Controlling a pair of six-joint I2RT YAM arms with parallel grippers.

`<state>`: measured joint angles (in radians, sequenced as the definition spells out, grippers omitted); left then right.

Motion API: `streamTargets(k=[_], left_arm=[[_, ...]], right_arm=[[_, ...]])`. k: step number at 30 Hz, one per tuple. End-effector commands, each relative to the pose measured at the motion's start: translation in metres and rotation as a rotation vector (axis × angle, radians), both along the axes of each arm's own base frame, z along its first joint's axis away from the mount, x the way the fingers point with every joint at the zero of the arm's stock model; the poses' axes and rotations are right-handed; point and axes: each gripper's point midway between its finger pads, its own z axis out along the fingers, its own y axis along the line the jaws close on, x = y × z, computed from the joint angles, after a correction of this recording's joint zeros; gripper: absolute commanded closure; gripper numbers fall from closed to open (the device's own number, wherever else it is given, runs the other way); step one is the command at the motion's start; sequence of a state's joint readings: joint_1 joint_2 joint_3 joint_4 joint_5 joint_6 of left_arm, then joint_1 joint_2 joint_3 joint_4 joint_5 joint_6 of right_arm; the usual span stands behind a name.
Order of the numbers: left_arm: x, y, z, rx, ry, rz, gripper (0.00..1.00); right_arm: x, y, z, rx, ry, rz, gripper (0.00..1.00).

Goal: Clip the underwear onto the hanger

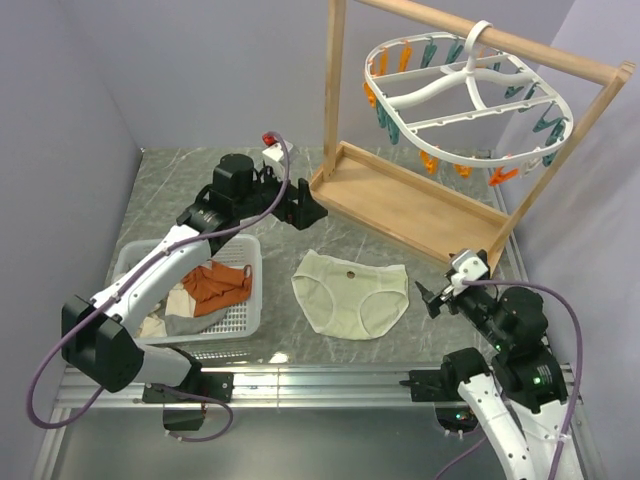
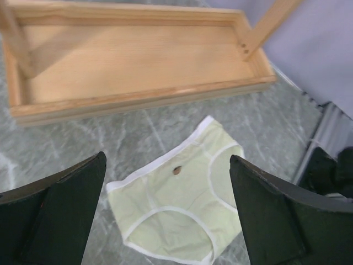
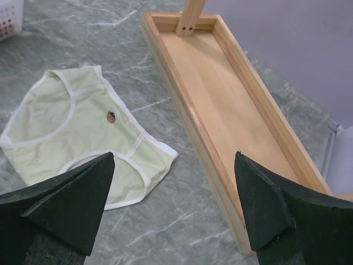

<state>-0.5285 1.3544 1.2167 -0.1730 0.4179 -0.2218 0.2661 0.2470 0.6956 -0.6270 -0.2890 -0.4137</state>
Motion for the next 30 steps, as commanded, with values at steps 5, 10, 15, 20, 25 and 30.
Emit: streamTargets(k=[5, 10, 15, 20, 25, 30], left_arm=[[-0.038, -0.052, 0.080, -0.225, -0.346, -0.246, 0.01], [-0.074, -0.084, 0.082, -0.298, -0.538, -0.347, 0.04], [-0.077, -0.107, 0.100, -0.418, -0.574, -0.412, 0.08], [-0.068, -0.134, 0.118, -0.549, -0.532, -0.482, 0.09], [-0.061, -0.162, 0.145, -0.697, -0.517, -0.519, 0.16], [-0.057, -0.174, 0.172, -0.801, -0.526, -0.544, 0.20]], right_arm=[[0.000, -0.008, 0.048, 0.199, 0.107, -0.147, 0.11], [0.001, 0.007, 0.083, 0.347, 0.165, -0.130, 0.14], [0.002, 0.018, 0.126, 0.439, 0.136, -0.076, 0.14], [0.009, 0.025, 0.162, 0.514, 0.144, -0.055, 0.15], [0.018, 0.026, 0.203, 0.584, 0.113, -0.055, 0.14], [0.026, 0.026, 0.224, 0.659, 0.134, -0.064, 0.14]])
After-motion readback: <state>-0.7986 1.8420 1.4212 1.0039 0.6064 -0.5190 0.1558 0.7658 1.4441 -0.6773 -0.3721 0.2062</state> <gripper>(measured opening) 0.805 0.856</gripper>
